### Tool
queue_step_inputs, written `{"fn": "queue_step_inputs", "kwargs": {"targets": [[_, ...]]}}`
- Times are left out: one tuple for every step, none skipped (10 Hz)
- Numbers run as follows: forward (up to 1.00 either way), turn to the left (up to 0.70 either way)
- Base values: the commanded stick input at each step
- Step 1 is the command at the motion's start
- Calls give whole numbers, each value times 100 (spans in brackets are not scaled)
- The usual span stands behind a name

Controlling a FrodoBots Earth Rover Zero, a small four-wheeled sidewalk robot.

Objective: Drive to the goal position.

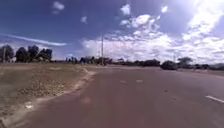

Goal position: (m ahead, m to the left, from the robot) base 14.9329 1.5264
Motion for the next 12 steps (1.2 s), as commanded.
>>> {"fn": "queue_step_inputs", "kwargs": {"targets": [[100,0],[100,0],[100,0],[0,0],[0,0],[0,0],[0,0],[0,0],[0,0],[0,0],[0,0],[0,0]]}}
